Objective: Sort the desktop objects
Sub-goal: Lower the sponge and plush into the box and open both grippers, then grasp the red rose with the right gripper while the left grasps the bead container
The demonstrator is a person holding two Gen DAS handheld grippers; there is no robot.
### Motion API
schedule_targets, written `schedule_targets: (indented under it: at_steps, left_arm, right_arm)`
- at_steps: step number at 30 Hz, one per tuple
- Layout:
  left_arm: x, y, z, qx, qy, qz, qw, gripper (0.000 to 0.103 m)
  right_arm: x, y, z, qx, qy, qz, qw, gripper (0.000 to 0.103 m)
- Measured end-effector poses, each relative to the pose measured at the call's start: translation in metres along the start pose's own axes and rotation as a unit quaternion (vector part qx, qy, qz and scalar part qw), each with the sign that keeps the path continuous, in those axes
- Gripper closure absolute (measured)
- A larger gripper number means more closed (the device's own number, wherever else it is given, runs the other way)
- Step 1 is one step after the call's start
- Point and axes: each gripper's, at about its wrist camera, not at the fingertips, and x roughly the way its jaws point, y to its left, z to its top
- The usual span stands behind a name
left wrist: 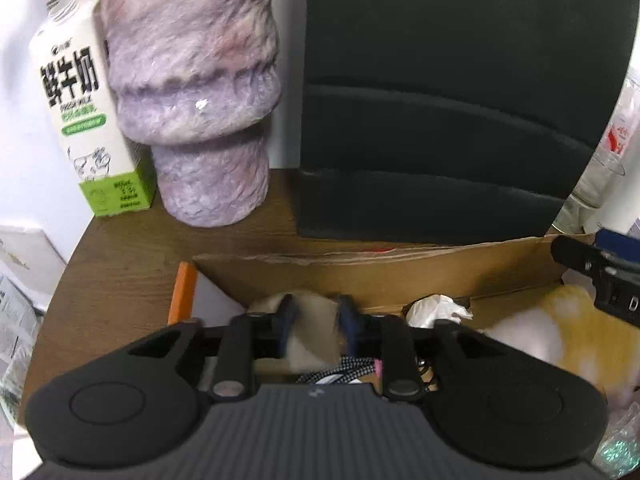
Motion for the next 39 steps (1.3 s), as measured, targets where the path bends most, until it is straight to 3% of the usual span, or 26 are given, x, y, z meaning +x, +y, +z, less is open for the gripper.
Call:
schedule_targets:
  at_steps: [1,3,5,9,13,16,19,22,27,31,34,39]
  left_arm:
    - [-0.003,-0.001,0.0,0.007,-0.005,0.002,1.0,0.067]
    - [-0.011,-0.002,0.003,0.018,-0.009,0.003,0.9998,0.054]
    - [-0.025,-0.003,0.005,0.022,-0.017,0.007,0.9996,0.051]
    - [-0.057,-0.001,0.007,0.016,-0.021,0.013,0.9996,0.027]
    - [-0.092,-0.007,-0.012,0.02,-0.017,0.02,0.9994,0.021]
    - [-0.119,-0.014,-0.037,0.024,-0.025,0.003,0.9994,0.018]
    - [-0.155,-0.021,-0.074,0.013,-0.033,0.0,0.9994,0.015]
    - [-0.2,-0.028,-0.124,0.031,-0.079,-0.028,0.996,0.0]
    - [-0.251,-0.039,-0.222,-0.009,-0.118,-0.058,0.9913,0.0]
    - [-0.263,-0.055,-0.304,-0.018,-0.132,-0.016,0.991,0.0]
    - [-0.271,-0.057,-0.336,0.01,-0.135,-0.011,0.9908,0.0]
    - [-0.275,-0.044,-0.355,-0.004,-0.12,-0.037,0.9921,0.0]
  right_arm:
    - [-0.001,0.0,0.001,-0.002,-0.005,0.0,1.0,0.035]
    - [-0.006,0.0,0.006,-0.007,-0.012,-0.007,1.0,0.031]
    - [-0.021,0.001,0.015,-0.006,-0.018,-0.009,1.0,0.03]
    - [-0.059,-0.011,0.024,0.012,-0.022,0.004,1.0,0.022]
    - [-0.092,-0.014,0.018,0.01,0.004,0.012,1.0,0.021]
    - [-0.118,-0.011,-0.003,-0.006,0.017,0.017,1.0,0.02]
    - [-0.148,-0.005,-0.036,-0.026,0.033,0.029,0.999,0.02]
    - [-0.188,0.001,-0.071,-0.046,0.031,0.056,0.997,0.018]
    - [-0.251,0.005,-0.146,-0.029,0.015,0.076,0.997,0.016]
    - [-0.284,0.007,-0.204,-0.003,0.023,0.1,0.995,0.015]
    - [-0.305,0.009,-0.238,0.011,0.026,0.096,0.995,0.015]
    - [-0.329,0.015,-0.278,0.013,0.024,0.085,0.996,0.015]
